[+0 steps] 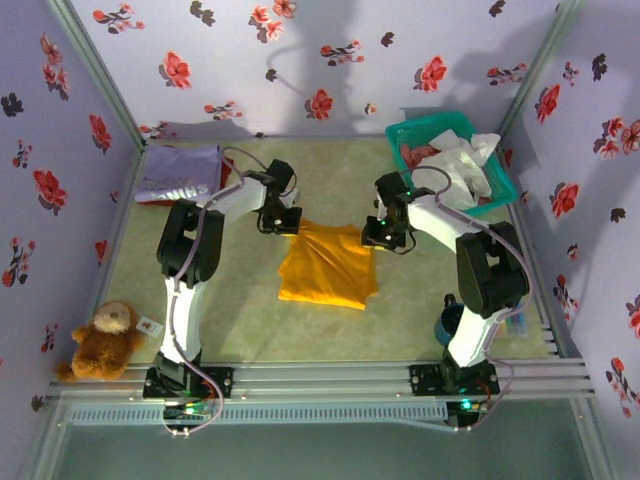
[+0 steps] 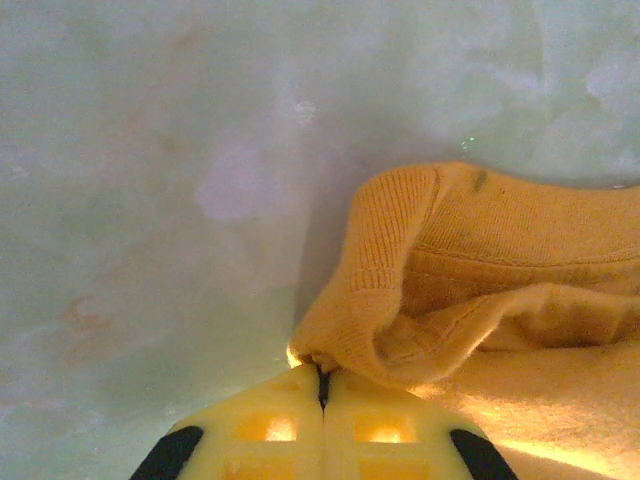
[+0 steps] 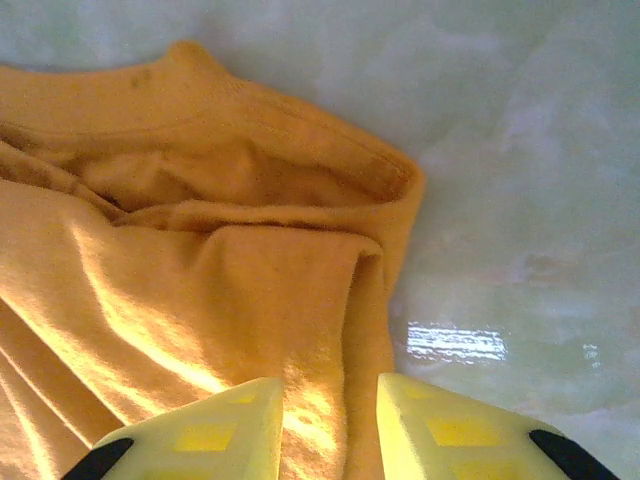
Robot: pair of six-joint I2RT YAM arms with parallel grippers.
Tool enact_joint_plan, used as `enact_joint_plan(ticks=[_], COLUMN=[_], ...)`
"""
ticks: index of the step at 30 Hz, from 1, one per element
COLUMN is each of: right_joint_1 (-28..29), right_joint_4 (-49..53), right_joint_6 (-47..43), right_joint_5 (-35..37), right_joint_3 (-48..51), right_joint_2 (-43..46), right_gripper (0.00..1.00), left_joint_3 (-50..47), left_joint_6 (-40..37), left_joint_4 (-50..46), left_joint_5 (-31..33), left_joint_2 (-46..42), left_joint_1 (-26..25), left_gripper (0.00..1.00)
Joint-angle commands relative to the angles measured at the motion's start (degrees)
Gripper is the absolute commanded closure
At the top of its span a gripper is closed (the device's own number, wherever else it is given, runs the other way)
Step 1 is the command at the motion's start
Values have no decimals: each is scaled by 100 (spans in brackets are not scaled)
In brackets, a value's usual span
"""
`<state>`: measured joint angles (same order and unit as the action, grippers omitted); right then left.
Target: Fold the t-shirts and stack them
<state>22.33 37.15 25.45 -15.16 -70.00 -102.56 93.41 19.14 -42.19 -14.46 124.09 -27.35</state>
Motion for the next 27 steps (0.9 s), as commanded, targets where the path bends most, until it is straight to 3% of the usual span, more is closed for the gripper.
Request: enact_joint_plan(ticks=[1, 8, 12, 16, 20, 27], right_joint_1=[-18, -24, -4, 96, 49, -176], right_joint_4=[-83, -22, 60, 170, -585, -1559], right_joint_6=[-113, -181, -142, 22, 512, 1080], right_joint_5=[81, -102, -21, 420, 812, 692], right_joint_3=[-175, -651, -699, -707, -353, -601], right_joint_2=[-202, -822, -578, 37, 385, -836], right_gripper=[68, 83, 100, 100, 100, 100], left_joint_3=[-216, -287, -355, -392, -525, -808], left_joint_6=[95, 90, 90, 82, 138, 178], left_joint_4=[23, 44, 80, 97, 189, 352], left_joint_5=[-63, -83, -78, -83, -125, -187], left_joint_2=[-8, -17, -43, -26, 58, 55], left_joint_1=[-3, -10, -27, -51, -63, -68], left_gripper=[100, 100, 100, 100, 100, 100])
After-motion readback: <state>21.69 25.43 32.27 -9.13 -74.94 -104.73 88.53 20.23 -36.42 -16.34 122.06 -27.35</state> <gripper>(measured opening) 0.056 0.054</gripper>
